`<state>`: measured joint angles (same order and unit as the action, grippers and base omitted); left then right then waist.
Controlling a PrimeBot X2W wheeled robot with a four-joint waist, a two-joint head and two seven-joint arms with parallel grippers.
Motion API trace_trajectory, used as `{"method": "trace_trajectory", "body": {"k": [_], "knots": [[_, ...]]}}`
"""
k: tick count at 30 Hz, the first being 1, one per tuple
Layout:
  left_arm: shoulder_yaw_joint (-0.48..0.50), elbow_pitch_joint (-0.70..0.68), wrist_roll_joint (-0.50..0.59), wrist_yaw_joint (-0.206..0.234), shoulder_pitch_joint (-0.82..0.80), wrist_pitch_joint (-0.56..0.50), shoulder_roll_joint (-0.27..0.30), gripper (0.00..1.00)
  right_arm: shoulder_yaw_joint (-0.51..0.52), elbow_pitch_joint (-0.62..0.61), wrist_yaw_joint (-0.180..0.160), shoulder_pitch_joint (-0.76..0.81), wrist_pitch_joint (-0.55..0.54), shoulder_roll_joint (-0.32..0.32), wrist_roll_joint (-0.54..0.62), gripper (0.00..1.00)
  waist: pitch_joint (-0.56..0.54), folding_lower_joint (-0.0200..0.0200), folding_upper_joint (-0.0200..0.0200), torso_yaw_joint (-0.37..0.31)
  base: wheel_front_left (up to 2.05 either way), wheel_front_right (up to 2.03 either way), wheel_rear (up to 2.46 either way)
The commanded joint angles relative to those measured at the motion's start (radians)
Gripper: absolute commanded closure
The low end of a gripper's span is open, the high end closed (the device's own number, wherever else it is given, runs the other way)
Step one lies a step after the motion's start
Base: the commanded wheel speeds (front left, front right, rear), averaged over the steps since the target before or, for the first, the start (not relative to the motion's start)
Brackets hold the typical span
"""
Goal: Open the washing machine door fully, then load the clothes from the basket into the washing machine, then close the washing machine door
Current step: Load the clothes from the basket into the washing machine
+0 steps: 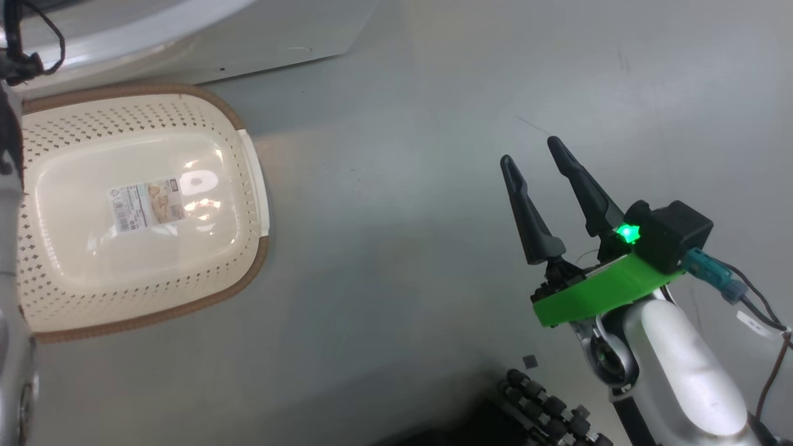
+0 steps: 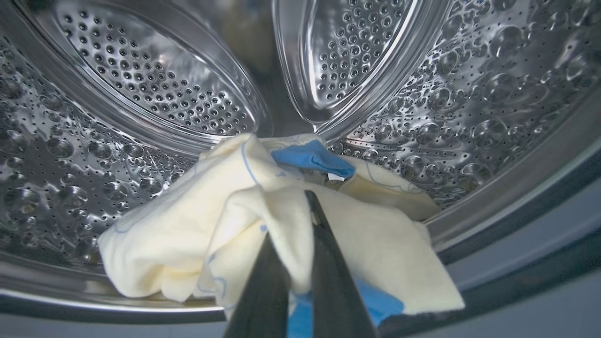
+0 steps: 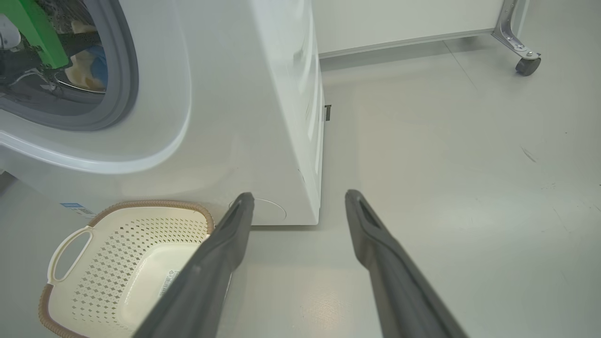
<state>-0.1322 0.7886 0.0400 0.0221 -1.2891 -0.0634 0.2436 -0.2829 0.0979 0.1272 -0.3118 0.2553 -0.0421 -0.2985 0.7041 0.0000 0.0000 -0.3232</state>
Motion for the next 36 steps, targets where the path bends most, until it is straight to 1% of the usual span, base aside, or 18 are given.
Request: {"method": "trace_trajectory", "body": {"k": [1,9,14,19,24,28,30,36], "knots": [[0.011,-0.018,0.01,0.009,-0.055,-0.005,0.053,1.0,-0.019,-0.028,0.003,0.035,0.006,-0.008,-0.007,0.0,0.003,0.0,0.0,-0.011,0.0,0.0,0.0],[0.013,0.047,0.008,0.027,-0.157,0.001,0.08,1.0,-0.023,-0.028,0.003,0.06,0.006,-0.008,-0.006,0.0,0.024,0.0,0.0,-0.04,0.0,0.0,0.0],[0.003,0.065,0.015,0.036,-0.219,0.034,0.094,1.0,-0.022,-0.034,0.003,0.068,0.006,-0.008,-0.014,0.0,0.043,0.0,0.0,-0.054,0.0,0.0,0.0],[-0.008,0.079,0.018,0.036,-0.269,0.105,0.111,1.0,-0.026,-0.039,0.003,0.075,0.006,-0.008,-0.022,0.0,0.059,0.0,0.0,-0.071,0.0,0.0,0.0],[-0.01,0.081,0.016,0.045,-0.31,0.22,0.13,1.0,-0.028,-0.042,0.003,0.084,0.006,-0.008,-0.028,0.0,0.073,0.0,0.0,-0.091,0.0,0.0,0.0],[-0.014,0.103,0.018,0.054,-0.323,0.259,0.143,1.0,-0.032,-0.043,0.003,0.087,0.006,-0.008,-0.032,0.0,0.079,0.0,0.0,-0.105,0.0,0.0,0.0],[-0.028,0.136,0.031,0.058,-0.328,0.273,0.159,1.0,-0.038,-0.045,0.003,0.091,0.006,-0.008,-0.037,0.0,0.08,0.0,0.0,-0.119,0.0,0.0,0.0],[-0.055,0.245,0.047,0.047,-0.351,0.184,0.179,1.0,-0.046,-0.044,0.003,0.108,0.006,-0.008,-0.043,0.0,0.069,0.0,0.0,-0.138,0.0,0.0,0.0]]}}
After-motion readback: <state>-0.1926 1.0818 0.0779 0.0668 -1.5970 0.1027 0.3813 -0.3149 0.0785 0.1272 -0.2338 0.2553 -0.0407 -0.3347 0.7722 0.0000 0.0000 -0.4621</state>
